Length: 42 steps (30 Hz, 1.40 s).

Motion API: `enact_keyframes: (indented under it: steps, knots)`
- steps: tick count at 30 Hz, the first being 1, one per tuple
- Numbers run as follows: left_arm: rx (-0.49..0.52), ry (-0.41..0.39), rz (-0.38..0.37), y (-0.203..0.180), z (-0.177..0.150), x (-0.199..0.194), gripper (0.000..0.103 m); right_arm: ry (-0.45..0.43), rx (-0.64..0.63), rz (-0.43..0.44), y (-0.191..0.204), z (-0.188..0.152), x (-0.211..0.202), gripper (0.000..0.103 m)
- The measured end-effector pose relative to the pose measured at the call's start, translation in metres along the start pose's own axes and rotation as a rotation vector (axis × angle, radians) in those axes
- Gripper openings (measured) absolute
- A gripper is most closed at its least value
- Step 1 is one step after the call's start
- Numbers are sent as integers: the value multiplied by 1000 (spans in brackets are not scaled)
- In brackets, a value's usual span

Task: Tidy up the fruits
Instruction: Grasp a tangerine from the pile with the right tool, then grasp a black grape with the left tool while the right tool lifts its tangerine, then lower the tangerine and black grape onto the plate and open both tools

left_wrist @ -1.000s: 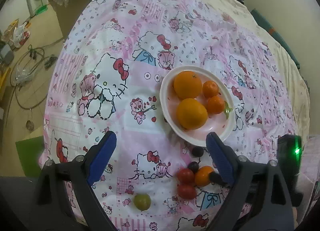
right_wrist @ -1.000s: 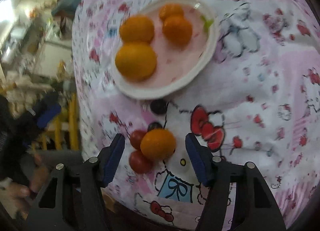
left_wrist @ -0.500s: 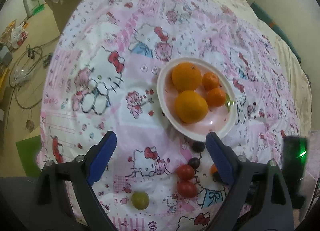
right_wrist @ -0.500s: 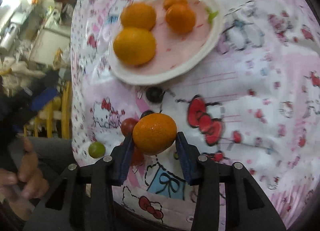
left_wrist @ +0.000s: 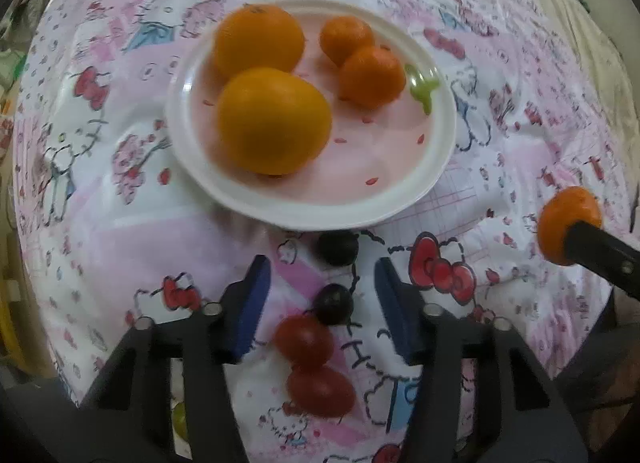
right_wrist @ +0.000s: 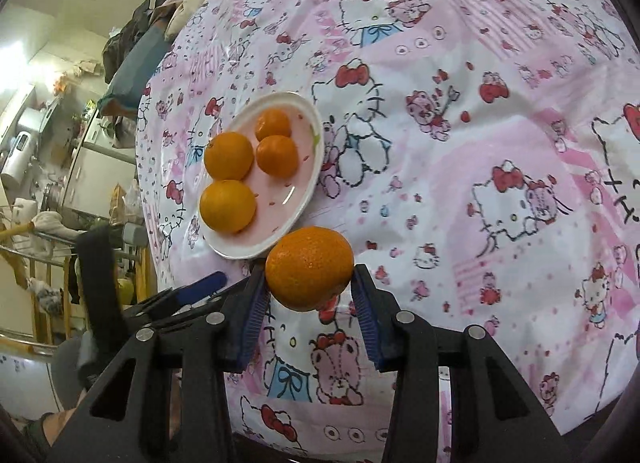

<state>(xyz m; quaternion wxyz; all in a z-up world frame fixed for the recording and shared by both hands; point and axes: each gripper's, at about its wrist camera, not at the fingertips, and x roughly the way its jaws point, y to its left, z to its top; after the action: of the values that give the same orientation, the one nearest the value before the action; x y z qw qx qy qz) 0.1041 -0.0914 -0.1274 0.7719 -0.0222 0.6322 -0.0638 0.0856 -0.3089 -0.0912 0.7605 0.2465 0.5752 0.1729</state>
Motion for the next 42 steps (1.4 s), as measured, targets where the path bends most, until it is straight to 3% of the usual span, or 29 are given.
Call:
enact_keyframes:
  steps: [8, 12, 23, 33, 42]
  knots:
    - [22, 9, 55, -12, 11, 17, 38, -6, 13, 3, -8, 0, -6, 44]
    - [59, 4, 70, -19, 14, 20, 19, -11, 8, 4, -6, 1, -7, 44]
    - [48, -6, 27, -19, 6, 8, 19, -14, -13, -14, -1, 2, -3, 44]
    - [7, -33, 19, 5, -14, -20, 19, -12, -36, -40, 5, 5, 4, 44]
    - [-47, -123, -5, 34, -33, -63, 19, -28, -64, -23, 19, 6, 2, 44]
